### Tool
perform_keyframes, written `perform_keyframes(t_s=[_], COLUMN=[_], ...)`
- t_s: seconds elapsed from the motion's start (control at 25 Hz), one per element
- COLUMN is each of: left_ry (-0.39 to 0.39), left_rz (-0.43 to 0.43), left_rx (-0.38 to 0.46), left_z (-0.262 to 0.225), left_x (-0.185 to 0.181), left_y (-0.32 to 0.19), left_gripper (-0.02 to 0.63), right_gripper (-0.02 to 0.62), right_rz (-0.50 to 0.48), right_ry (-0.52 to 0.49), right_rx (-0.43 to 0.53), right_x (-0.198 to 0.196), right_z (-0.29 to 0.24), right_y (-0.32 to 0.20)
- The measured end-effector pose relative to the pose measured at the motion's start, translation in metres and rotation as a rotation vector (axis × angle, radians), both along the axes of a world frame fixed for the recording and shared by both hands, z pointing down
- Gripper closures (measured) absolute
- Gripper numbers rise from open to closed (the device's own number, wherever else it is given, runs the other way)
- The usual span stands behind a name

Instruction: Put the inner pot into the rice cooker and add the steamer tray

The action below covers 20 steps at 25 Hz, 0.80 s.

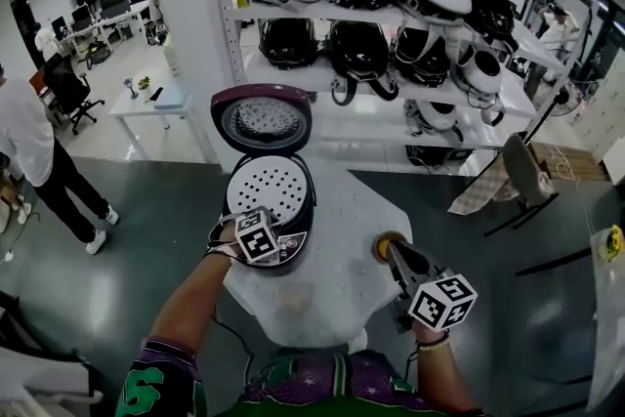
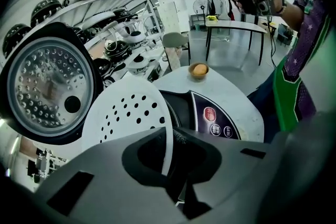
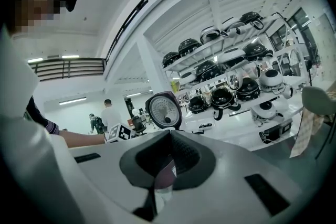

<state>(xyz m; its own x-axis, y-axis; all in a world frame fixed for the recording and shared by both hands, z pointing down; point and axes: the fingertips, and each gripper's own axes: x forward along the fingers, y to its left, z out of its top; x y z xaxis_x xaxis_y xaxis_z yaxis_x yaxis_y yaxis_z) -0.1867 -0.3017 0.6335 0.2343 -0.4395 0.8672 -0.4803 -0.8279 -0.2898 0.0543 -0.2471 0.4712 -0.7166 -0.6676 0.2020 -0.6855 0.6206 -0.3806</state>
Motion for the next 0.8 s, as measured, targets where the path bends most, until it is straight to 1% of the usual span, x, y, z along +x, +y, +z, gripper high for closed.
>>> perform_keyframes(t_s=[0.2,0.36,0.44,0.6,0.8], left_ry=[-0.005,-0.018,-0.016,0.053,0.116], left_rz=[-0.012,-0.035,-0.036,-0.061,-0.110], left_rx=[-0.025,0.010,0.015,0.018,0.056], left_z=[0.003,0.002,0.000,-0.013,-0.025], left_x=[-0.001,-0.005,-0.006,-0.004,-0.009], left_y=[-0.003,-0.007,-0.005,-0.003,0.003], left_gripper=[0.569,0.547,0.533,0.487,0.480], right_gripper=[0.589,0.589,0.589,0.589,0.589], right_rz=[0.008,0.005,0.002,-0.014,-0.042], right_ry=[0.004,0.009,0.009,0.008,0.009], right_rx=[-0.003,-0.003,-0.003,-0.009,-0.001], right_x=[0.007,0.011,0.011,0.009,-0.001], right_z=[0.000,0.001,0.003,0.004,0.000], right_y=[0.003,0.003,0.004,0.005,0.010])
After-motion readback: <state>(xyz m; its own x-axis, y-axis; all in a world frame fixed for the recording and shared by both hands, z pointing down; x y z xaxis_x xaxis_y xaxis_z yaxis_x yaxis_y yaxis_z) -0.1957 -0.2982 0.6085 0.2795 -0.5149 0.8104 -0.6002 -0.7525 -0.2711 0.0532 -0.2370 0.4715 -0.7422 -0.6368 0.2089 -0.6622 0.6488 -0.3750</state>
